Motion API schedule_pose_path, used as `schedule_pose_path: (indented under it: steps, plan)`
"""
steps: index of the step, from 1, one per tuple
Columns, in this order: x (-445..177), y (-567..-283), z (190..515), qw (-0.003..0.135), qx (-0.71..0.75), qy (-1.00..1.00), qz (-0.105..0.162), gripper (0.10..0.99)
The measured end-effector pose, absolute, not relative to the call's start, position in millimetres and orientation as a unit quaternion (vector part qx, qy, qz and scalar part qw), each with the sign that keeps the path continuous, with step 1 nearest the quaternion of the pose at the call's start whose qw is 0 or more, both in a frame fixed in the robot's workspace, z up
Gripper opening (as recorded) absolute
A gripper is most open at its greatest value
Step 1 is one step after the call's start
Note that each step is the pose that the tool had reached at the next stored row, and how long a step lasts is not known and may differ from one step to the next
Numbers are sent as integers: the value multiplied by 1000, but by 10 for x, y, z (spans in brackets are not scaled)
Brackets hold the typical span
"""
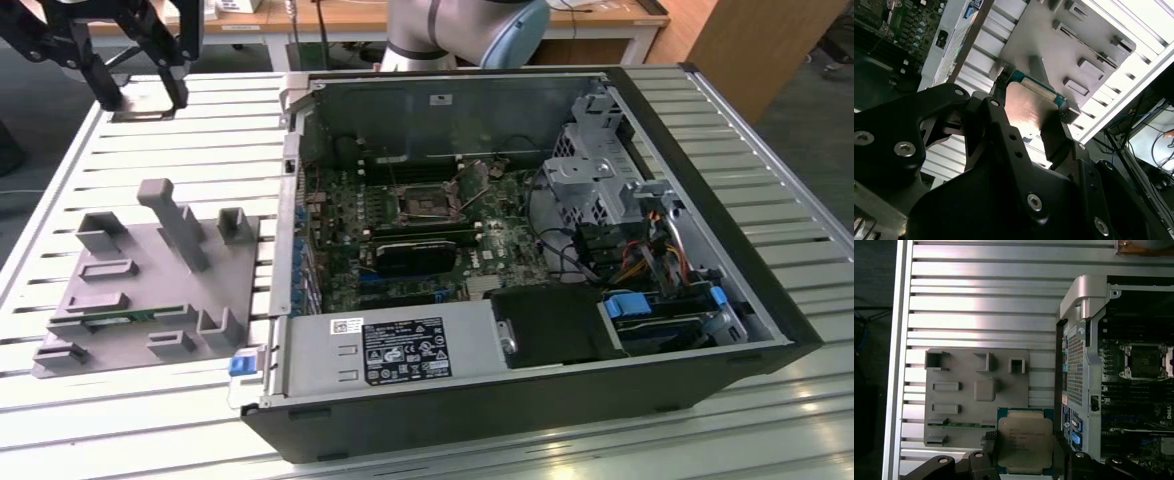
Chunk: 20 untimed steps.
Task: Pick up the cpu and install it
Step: 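Pick up the cpu and move it towards the insertion slot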
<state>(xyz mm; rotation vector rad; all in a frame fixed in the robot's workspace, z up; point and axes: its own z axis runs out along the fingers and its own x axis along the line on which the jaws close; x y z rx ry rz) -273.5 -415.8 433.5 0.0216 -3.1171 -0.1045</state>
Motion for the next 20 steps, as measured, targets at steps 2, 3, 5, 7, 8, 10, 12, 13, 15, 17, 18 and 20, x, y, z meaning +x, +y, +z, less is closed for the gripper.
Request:
schedule_pose_path:
  steps: [2, 3, 5, 7, 8, 10, 12, 13, 15, 17, 18, 20]
  plan:
    - [-2709, -4158, 4335, 11, 7, -999, -33, 533]
    - [-2696, -4158, 4335, 11, 7, -999, -33, 533]
    - [-2674, -4158, 4336, 11, 7, -999, -33, 533]
    - [-2649, -4158, 4336, 11, 7, -999, -33, 533]
    - [-2637, -4158, 4336, 11, 7, -999, -33, 533]
    - [-2616, -4158, 4336, 11, 7, -999, -33, 533]
    - [-2593, -4158, 4336, 11, 7, -999, -33, 533]
    - [-2581, -4158, 4336, 11, 7, -999, -33, 533]
    - [-2560, -4158, 4336, 11, 7, -999, -33, 533]
    - [-2539, -4158, 4335, 11, 7, -999, -33, 533]
    - [-2529, -4158, 4336, 11, 7, -999, -33, 533]
    - [-2509, -4158, 4335, 11, 7, -999, -33, 533]
